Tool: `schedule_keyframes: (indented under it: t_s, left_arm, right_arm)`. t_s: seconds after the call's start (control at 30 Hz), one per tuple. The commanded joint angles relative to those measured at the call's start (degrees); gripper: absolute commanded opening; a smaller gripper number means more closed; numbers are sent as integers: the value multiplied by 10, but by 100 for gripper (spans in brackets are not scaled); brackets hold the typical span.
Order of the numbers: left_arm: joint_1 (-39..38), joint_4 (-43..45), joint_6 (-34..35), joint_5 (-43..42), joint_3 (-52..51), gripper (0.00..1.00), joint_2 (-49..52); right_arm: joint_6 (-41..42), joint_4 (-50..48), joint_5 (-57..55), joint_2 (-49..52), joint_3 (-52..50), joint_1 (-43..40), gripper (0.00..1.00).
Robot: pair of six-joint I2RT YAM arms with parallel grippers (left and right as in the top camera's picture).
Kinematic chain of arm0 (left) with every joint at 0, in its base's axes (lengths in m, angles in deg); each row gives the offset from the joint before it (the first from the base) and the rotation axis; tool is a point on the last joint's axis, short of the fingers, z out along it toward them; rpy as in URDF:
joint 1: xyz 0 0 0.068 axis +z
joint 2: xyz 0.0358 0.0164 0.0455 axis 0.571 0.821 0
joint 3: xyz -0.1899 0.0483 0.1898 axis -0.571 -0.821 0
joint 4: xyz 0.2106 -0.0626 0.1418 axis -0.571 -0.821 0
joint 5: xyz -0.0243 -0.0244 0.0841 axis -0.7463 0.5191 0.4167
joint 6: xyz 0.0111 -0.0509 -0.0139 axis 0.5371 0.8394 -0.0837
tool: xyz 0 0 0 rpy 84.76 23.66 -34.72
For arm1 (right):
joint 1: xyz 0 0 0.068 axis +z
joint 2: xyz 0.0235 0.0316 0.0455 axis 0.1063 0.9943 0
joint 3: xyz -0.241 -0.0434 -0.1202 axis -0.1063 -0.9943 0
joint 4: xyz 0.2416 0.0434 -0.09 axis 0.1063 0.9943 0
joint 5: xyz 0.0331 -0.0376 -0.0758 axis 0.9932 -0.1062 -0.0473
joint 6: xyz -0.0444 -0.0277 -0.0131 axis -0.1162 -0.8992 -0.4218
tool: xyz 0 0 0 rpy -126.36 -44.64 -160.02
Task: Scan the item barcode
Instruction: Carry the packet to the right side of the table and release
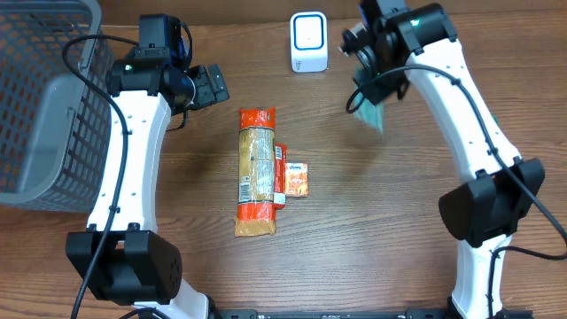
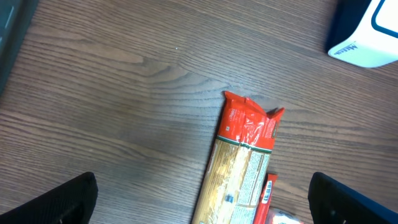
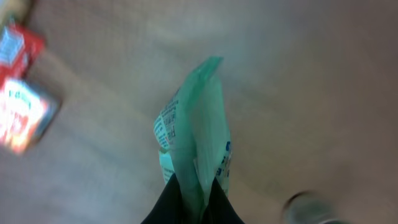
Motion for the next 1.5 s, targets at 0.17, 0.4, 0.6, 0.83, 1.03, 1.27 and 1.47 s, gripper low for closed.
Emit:
schedule_keyframes:
  t_s: [0.17,0.4,0.6,0.83,1.03,1.27,1.47]
  left_arm:
    - [-1,1,-7,5,2,100,5]
    - [-1,1,-7,5,2,99,5]
    - [-1,1,-7,5,2,99,5]
    - [-1,1,-7,5,2,99,5]
    - [-1,1,-7,5,2,99,5]
    - [-1,1,-7,5,2,100,5]
    - [-1,1,-7,5,2,100,5]
  right_arm:
    - [9,-24,39,8,-198,-73,4]
    - [9,-84,-38,8,-311,-102,58]
    - [108,-91,-97,5,-249,-101,72]
    - [271,-37,84,4,-158,-101,70]
    - [340,-44,159,4,-229,-100,10]
    - [352,-124,157,4,-341,-77,5]
    - [351,-144,67,4,-398,-56,5]
